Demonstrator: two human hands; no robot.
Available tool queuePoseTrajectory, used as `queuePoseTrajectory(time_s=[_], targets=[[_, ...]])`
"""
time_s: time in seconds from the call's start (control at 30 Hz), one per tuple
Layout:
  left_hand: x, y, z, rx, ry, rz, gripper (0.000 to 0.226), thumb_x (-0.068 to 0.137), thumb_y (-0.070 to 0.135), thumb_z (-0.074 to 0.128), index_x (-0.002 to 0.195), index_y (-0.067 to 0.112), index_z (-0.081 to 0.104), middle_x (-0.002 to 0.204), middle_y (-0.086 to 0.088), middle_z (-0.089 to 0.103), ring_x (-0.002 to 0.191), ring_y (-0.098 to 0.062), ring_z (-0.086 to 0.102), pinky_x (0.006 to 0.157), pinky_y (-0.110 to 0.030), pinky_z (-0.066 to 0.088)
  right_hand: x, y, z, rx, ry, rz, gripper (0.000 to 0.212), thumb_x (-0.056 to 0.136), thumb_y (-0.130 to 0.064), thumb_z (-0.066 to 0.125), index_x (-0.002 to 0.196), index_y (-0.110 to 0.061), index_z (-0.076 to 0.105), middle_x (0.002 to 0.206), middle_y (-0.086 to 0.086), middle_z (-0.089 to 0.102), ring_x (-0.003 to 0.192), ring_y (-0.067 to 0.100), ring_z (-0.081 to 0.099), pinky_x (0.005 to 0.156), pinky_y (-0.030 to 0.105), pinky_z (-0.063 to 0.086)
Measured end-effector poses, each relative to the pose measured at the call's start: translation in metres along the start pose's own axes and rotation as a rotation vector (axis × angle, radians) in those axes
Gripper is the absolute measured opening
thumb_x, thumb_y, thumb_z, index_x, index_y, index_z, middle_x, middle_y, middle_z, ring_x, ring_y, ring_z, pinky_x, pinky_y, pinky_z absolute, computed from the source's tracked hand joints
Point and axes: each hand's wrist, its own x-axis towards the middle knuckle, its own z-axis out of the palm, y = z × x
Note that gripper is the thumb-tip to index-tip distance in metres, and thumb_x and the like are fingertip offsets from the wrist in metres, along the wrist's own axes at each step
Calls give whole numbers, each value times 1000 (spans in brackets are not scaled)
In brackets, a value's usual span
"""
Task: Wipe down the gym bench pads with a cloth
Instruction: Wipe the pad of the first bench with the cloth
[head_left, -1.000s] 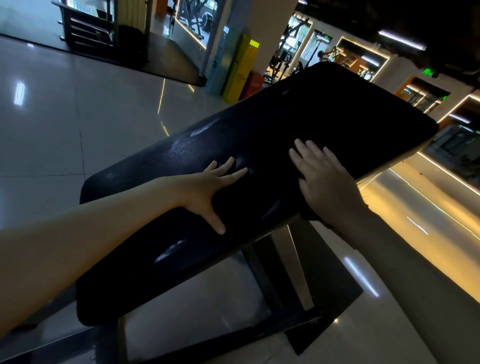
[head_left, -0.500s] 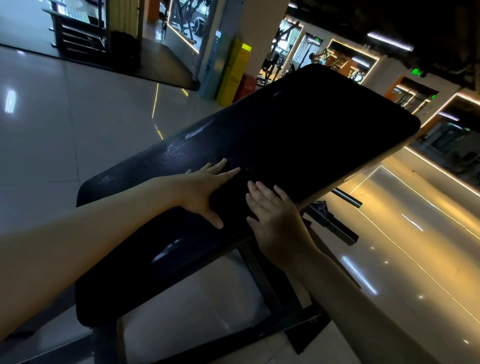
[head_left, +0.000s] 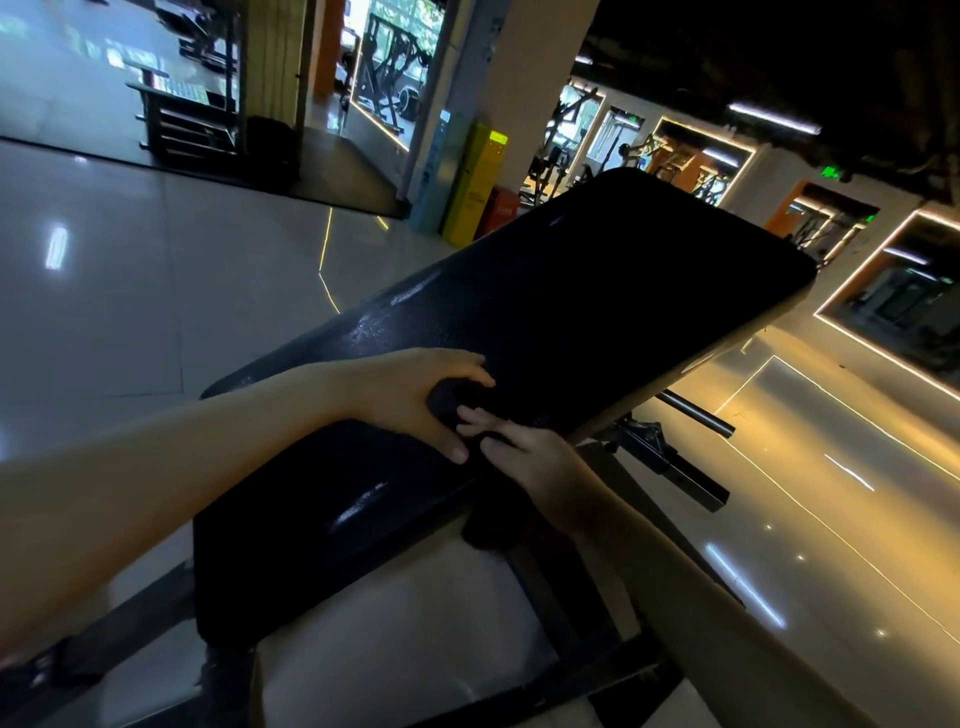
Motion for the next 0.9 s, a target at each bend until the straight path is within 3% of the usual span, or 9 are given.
queuePoseTrajectory(time_s=[0.07, 0.17, 0.23, 0.3, 0.4, 0.53, 0.63, 0.73, 0.9], targets=[[-2, 7, -9, -124, 14, 43, 64, 70, 35, 83, 127, 26, 57, 140, 8, 51, 128, -3, 45, 105, -12, 30, -2, -10, -13, 241, 68, 76, 33, 102, -17, 42, 129, -13, 60, 126, 1, 63, 119, 14, 58, 102, 29, 44], [-3, 16, -15, -192, 75, 48, 40, 75, 30, 81, 109, 30, 61, 107, 14, 64, 100, 1, 60, 90, -15, 45, -1, -25, -24, 336, 162, 98, 30, 101, -24, 42, 115, -13, 67, 107, 15, 69, 97, 23, 68, 80, 30, 53], [-1, 23, -19, -197, 133, 58, 21, 84, 23, 71, 99, 33, 60, 94, 12, 65, 87, 2, 62, 78, -14, 48, -1, -33, -30, 406, 200, 109, 27, 100, -27, 45, 104, -16, 69, 95, 5, 74, 87, 14, 70, 72, 24, 53], [1, 31, -24, -199, 199, 61, 21, 93, 14, 58, 92, 35, 59, 84, 13, 62, 74, 7, 60, 67, -8, 44, -2, -37, -35, 486, 209, 113, 24, 99, -26, 46, 92, -20, 68, 77, -8, 74, 72, 3, 70, 61, 17, 52], [5, 39, -30, -265, 250, 20, 22, 99, 14, 48, 95, 28, 64, 84, 12, 64, 74, 10, 60, 68, -5, 44, -4, -43, -46, 683, 144, 109, 23, 100, -20, 44, 95, -14, 66, 77, -3, 75, 75, 9, 72, 64, 21, 56], [13, 51, -36, -422, 345, -31, 21, 97, 17, 53, 87, 28, 68, 82, 7, 68, 73, 3, 64, 65, -11, 49, -7, -41, -54, 774, 135, 164, 17, 97, -13, 48, 96, -11, 64, 87, 4, 72, 84, 17, 69, 73, 31, 55], [16, 64, -41, -534, 336, -88, 19, 97, 21, 53, 90, 19, 71, 88, -7, 71, 78, -13, 68, 65, -20, 54, -10, -36, -53, 677, 96, 191, 20, 89, -8, 57, 109, -6, 59, 100, 10, 66, 90, 21, 67, 66, 29, 56], [17, 75, -45, -540, 296, -113, 23, 97, 22, 52, 97, 10, 70, 99, -20, 68, 90, -31, 67, 75, -32, 53, -11, -35, -54, 546, 49, 184, 36, 85, 3, 60, 121, -1, 56, 114, 20, 66, 103, 29, 67, 81, 37, 59], [16, 68, -63, -643, 236, -220, 21, 99, 27, 51, 95, 14, 68, 90, -9, 70, 77, -15, 69, 70, -26, 56, -17, -26, -72, 140, 36, 139, 19, 86, -2, 64, 103, -10, 67, 101, 7, 72, 95, 18, 70, 80, 32, 55]])
